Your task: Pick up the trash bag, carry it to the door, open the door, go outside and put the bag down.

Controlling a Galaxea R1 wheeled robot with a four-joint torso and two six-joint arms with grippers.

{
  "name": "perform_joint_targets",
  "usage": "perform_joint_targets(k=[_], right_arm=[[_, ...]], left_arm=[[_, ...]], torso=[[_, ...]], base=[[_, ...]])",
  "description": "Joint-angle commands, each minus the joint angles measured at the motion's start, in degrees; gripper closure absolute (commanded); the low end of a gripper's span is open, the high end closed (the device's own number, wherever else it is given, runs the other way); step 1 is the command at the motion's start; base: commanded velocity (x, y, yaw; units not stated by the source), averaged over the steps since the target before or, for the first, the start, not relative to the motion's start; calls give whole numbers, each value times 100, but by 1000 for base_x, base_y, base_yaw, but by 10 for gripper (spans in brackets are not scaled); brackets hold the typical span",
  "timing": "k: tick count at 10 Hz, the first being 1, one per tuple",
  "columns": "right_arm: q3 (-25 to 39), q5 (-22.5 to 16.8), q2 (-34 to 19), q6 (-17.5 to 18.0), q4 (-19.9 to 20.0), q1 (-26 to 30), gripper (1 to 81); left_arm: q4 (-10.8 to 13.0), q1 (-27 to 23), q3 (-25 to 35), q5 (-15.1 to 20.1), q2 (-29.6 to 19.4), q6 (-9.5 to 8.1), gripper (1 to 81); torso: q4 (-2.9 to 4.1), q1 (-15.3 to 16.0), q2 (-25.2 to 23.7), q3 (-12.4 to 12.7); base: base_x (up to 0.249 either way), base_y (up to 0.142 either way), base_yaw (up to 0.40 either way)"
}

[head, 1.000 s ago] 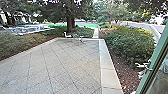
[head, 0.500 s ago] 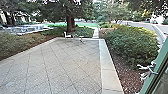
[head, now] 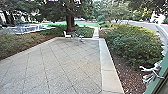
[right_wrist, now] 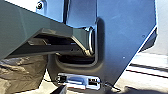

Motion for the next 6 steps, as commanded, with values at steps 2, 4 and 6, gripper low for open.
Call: perform_joint_targets(k=[2, 4, 6], right_arm=[[37, -318, 19, -17, -53, 136, 10], [28, -318, 19, -8, -44, 136, 10], [37, -318, 19, -8, -44, 136, 10]], left_arm=[[2, -232, 17, 406, -21, 44, 811], [1, -240, 17, 406, -30, 44, 811], [-7, -232, 17, 406, -21, 44, 811]], torso=[[0, -4, -2, 2], [0, 0, 2, 0], [0, 0, 4, 0]], base=[[112, 0, 0], [112, 0, 0], [112, 0, 0]])
